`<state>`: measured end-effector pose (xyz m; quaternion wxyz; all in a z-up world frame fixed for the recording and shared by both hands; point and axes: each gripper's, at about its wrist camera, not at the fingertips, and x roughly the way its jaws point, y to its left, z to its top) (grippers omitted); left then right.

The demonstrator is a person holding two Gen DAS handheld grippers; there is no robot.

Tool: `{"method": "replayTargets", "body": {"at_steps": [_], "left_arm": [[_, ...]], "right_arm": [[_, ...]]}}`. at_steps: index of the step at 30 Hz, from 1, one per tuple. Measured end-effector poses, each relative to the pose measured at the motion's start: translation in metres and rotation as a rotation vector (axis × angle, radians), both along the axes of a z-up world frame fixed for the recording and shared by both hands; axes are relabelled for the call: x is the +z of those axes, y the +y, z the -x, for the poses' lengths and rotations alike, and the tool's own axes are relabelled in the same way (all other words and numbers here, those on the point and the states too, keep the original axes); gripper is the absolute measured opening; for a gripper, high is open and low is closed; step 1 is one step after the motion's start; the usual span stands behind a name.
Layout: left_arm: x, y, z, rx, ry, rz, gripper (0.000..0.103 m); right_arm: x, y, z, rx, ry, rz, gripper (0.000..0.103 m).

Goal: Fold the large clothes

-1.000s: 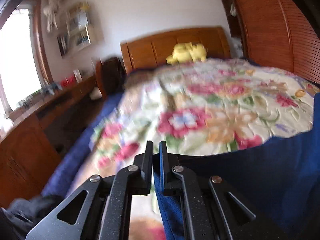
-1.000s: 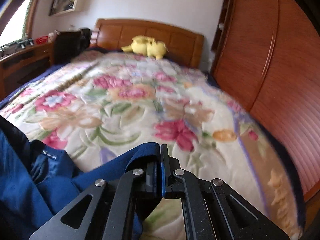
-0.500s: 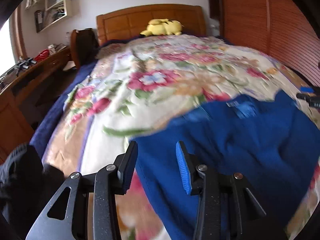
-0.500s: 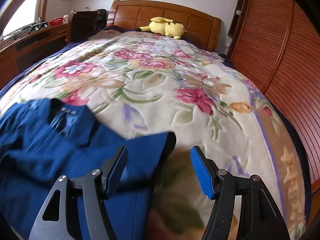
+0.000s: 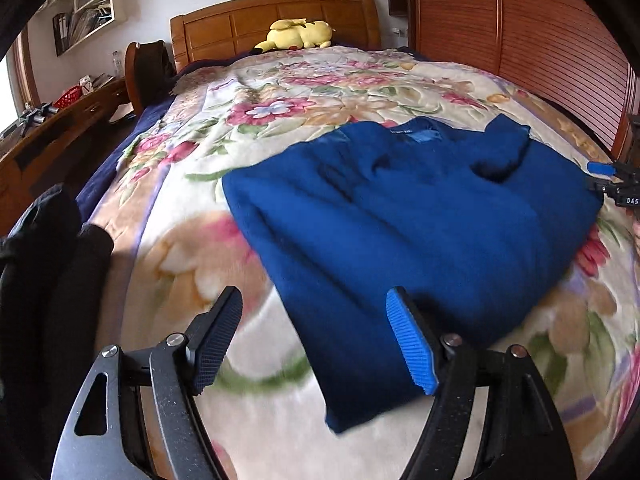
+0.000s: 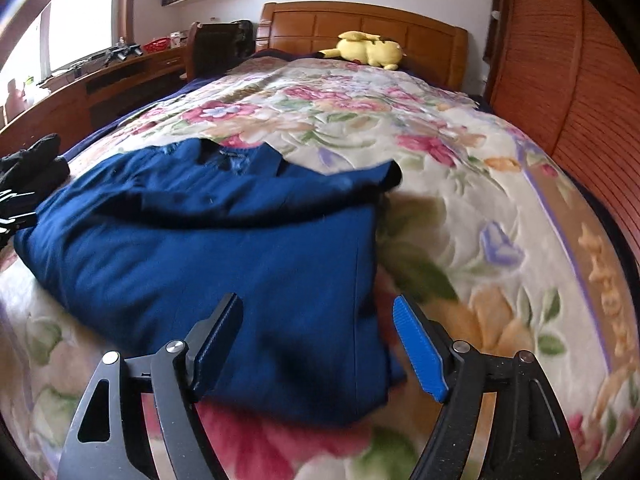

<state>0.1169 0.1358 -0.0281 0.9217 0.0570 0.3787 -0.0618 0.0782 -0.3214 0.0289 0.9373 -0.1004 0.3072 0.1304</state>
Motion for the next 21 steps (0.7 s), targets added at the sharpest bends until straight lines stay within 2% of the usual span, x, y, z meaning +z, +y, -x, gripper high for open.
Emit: {"method": "replayTargets", "body": {"at_steps": [5, 10, 16, 21], "left_arm": [[-0.013, 0.005, 0.012, 0.036, 0.002, 0.039, 0.075], [-0.02, 0.009, 0.016, 0.063, -0.006, 0.077, 0.075], [-0.033, 0.001, 0.015, 0.06, 0.003, 0.045, 0.076], [-0.031, 0.002, 0.021, 0.062, -0.034, 0.038, 0.076]], "right_arm": [[-0.016, -0.011, 0.005, -0.03, 0.029, -0.041, 0.08], [-0.034, -0.013, -0.007, -0.044, 0.088, -0.114, 0.088], [-0.041, -0.014, -0.012, -0.041, 0.085, -0.143, 0.089], [-0.046, -0.013, -0.008, -0.031, 0.069, -0.153, 0.089]]}}
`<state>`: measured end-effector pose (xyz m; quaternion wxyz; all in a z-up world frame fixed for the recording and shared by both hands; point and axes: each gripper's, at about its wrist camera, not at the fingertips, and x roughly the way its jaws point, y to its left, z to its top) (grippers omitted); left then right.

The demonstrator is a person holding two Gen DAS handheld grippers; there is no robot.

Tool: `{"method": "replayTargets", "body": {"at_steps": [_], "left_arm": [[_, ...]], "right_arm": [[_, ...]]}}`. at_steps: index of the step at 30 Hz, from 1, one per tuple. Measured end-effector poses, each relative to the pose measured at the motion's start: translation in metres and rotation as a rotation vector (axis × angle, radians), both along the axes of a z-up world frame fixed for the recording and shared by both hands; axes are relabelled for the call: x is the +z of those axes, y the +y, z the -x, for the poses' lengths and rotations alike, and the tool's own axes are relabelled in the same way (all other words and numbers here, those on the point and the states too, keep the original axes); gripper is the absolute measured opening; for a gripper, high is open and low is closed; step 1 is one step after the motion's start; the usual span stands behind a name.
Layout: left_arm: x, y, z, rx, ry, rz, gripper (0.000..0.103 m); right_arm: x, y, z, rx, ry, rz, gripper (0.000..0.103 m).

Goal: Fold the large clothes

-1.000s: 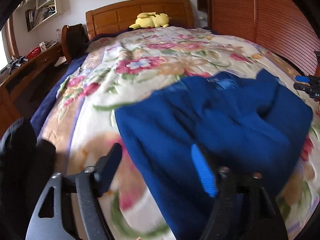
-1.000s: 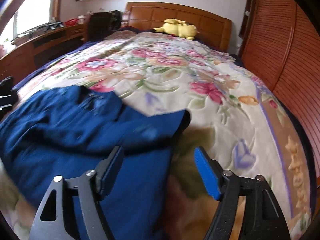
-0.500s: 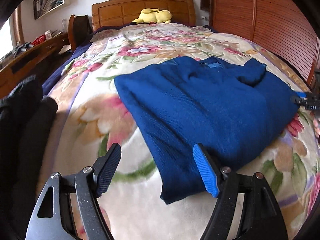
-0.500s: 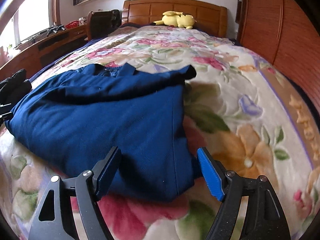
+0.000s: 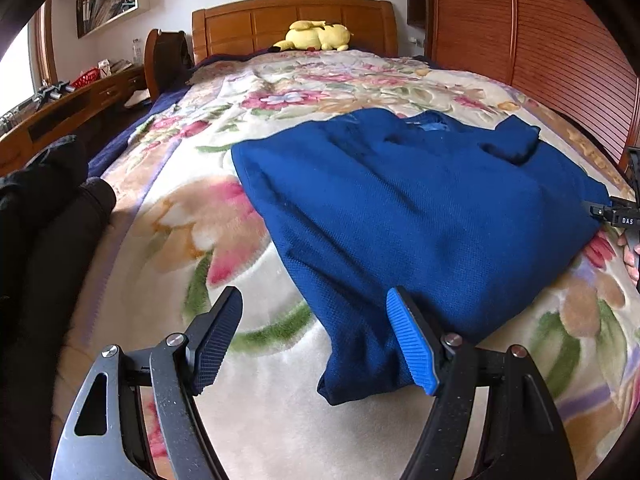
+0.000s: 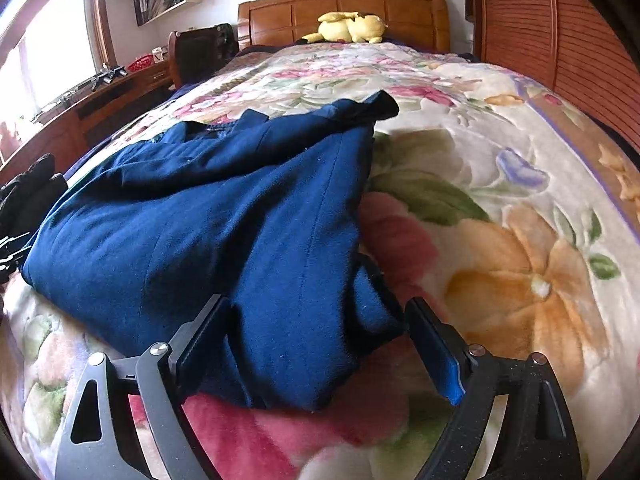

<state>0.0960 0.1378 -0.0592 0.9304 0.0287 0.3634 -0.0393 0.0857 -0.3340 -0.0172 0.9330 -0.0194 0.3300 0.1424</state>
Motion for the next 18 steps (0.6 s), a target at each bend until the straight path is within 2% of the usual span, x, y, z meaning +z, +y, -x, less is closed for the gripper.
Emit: {"method": "replayTargets", "body": {"at_steps": [4, 9, 11, 12, 13, 15, 17, 18], "left_arm": [[0.001, -0.001, 0.002, 0.002, -0.004, 0.001, 0.076], [0.002, -0.006, 0.007, 0.0, -0.024, -0.033, 0.075], [0.003, -0.009, 0.01, -0.005, -0.03, -0.049, 0.075], [0.003, -0.01, 0.01, -0.011, -0.025, -0.051, 0.075], [0.003, -0.011, 0.01, -0.017, -0.018, -0.052, 0.072], [0.002, -0.012, 0.009, -0.035, 0.002, -0.04, 0.065], [0.001, -0.01, 0.008, -0.056, 0.025, 0.0, 0.052], [0.001, -0.01, 0.008, -0.068, 0.03, 0.021, 0.047]], "right_arm": [[-0.001, 0.002, 0.005, 0.002, -0.019, 0.026, 0.089], [-0.002, 0.007, 0.01, 0.01, -0.033, 0.063, 0.089], [-0.003, 0.008, 0.008, 0.025, -0.025, 0.061, 0.084], [-0.003, 0.01, 0.007, 0.04, -0.021, 0.058, 0.076], [-0.004, 0.011, 0.007, 0.058, -0.019, 0.056, 0.069], [-0.004, 0.016, 0.007, 0.085, -0.02, 0.074, 0.06], [-0.006, 0.021, 0.007, 0.093, -0.02, 0.099, 0.057], [-0.006, 0.021, 0.007, 0.097, -0.016, 0.098, 0.052]]}}
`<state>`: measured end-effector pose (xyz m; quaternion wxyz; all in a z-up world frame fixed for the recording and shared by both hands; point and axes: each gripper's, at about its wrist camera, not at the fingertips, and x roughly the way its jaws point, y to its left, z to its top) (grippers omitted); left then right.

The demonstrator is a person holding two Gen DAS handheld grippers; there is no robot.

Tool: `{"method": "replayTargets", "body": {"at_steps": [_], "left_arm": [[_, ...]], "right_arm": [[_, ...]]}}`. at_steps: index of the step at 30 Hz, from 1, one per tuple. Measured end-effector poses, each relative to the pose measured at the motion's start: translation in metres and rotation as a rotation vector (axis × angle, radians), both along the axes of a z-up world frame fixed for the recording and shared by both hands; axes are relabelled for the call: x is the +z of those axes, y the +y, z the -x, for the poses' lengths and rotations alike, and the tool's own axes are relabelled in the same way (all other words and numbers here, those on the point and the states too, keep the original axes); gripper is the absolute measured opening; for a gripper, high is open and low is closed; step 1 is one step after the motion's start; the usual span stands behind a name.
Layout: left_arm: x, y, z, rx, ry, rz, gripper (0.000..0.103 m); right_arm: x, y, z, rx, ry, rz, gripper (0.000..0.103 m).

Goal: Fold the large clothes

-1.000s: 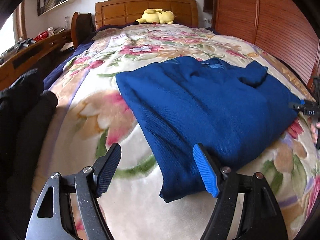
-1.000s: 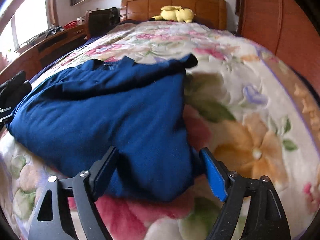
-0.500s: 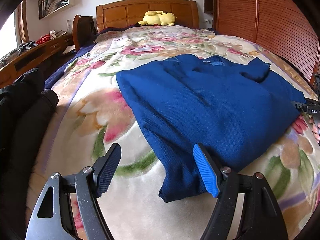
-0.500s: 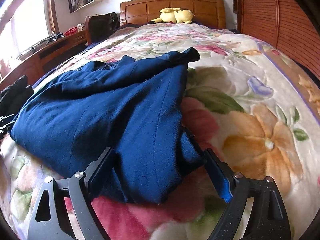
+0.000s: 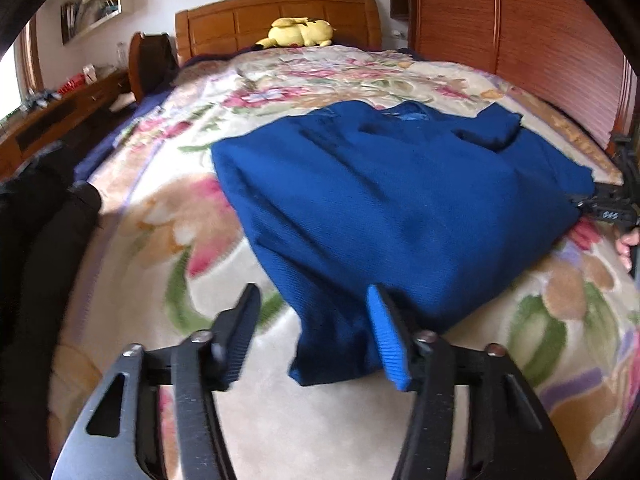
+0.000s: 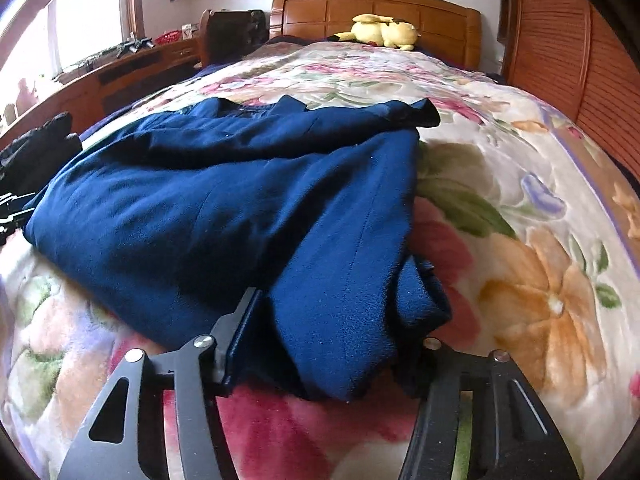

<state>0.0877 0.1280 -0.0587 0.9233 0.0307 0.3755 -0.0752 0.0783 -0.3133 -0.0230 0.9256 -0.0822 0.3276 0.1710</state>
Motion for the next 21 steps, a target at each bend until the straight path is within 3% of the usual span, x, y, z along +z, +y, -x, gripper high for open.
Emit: {"method": "replayTargets", "body": {"at_steps": [2, 3, 5, 14, 21], "left_arm": [[0.001, -0.001, 0.001, -0.032, 0.006, 0.036, 0.025], [0.001, -0.003, 0.002, -0.033, 0.008, 0.031, 0.022], [0.006, -0.008, 0.007, -0.026, -0.015, 0.003, 0.009], [0.032, -0.006, 0.066, -0.004, -0.121, 0.032, 0.005], [0.04, -0.009, 0.124, -0.051, -0.134, 0.088, 0.005]], "right_arm": [[0.002, 0.0, 0.001, 0.007, -0.012, -0.006, 0.039], [0.005, 0.0, 0.002, 0.017, -0.02, -0.005, 0.029], [0.009, 0.001, 0.004, 0.011, -0.019, 0.004, 0.025], [0.036, -0.008, 0.059, 0.041, -0.076, -0.011, 0.017], [0.039, -0.03, 0.121, 0.081, -0.102, 0.01, 0.017]]}}
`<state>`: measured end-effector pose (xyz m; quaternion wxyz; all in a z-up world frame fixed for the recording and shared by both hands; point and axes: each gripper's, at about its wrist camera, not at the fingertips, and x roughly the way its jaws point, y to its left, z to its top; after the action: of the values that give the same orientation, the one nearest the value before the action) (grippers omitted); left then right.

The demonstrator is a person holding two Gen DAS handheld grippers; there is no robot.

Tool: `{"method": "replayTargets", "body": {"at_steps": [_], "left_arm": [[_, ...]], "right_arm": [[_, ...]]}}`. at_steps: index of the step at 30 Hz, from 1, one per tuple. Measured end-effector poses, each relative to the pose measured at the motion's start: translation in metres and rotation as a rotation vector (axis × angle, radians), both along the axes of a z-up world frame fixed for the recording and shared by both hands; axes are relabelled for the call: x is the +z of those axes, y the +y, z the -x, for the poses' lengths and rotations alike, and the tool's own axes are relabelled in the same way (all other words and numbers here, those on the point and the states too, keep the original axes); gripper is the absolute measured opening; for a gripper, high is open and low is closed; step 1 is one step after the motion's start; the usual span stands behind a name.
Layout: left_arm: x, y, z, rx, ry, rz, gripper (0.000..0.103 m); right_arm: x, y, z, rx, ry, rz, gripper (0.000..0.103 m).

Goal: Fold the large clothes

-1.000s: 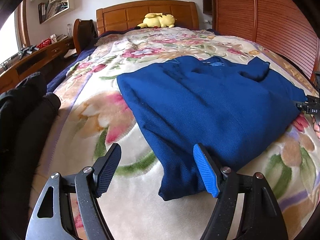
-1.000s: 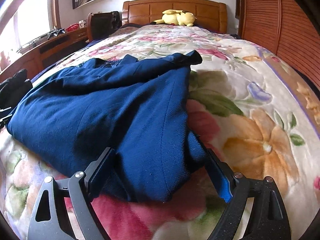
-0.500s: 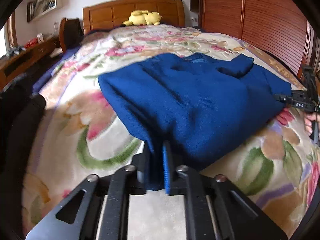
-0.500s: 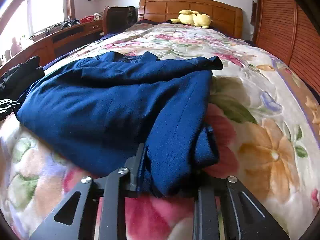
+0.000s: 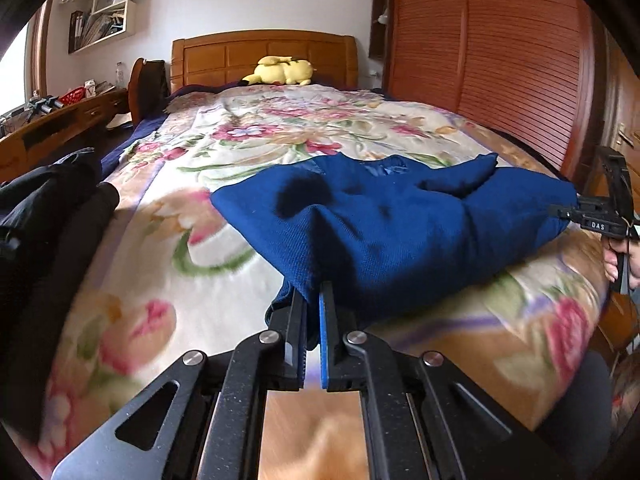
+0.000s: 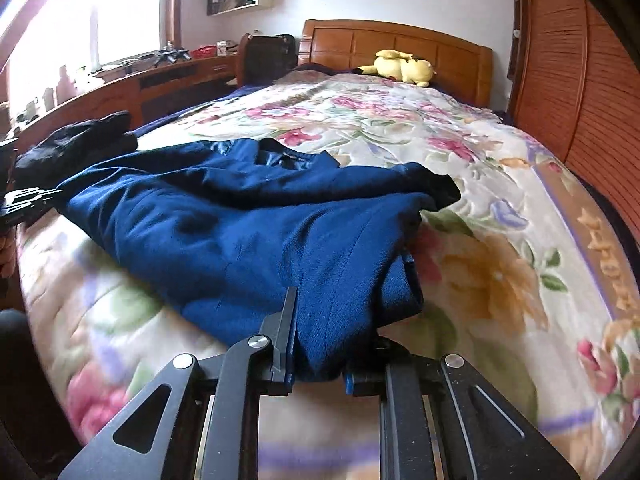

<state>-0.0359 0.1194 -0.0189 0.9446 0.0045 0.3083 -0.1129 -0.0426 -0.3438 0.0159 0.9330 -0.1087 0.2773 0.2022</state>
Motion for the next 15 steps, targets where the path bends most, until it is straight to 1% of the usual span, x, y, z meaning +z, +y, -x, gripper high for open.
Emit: {"method": "replayTargets", "body": {"at_steps": [1, 2, 4, 7, 10, 15], "left_arm": [[0.002, -0.002, 0.009, -0.007, -0.004, 0.007, 0.005], [0.003, -0.005, 0.017, -0.015, -0.004, 0.01, 0.005], [0.007, -0.011, 0.034, -0.029, -0.006, 0.012, 0.005], [0.01, -0.018, 0.051, -0.044, -0.009, 0.006, 0.005], [0.009, -0.018, 0.057, -0.035, 0.001, 0.0, 0.005], [0.002, -0.015, 0.049, -0.006, 0.032, 0.003, 0.006]], "right_arm": [[0.001, -0.001, 0.008, 0.002, -0.005, 0.007, 0.016], [0.002, -0.005, 0.018, 0.007, -0.008, 0.013, 0.013], [0.006, -0.009, 0.033, -0.001, -0.017, 0.027, 0.011], [0.012, -0.016, 0.044, 0.007, -0.013, 0.033, 0.01], [0.01, -0.011, 0.046, 0.009, -0.006, 0.065, 0.01], [0.006, -0.017, 0.042, -0.006, 0.022, 0.03, 0.012]]}}
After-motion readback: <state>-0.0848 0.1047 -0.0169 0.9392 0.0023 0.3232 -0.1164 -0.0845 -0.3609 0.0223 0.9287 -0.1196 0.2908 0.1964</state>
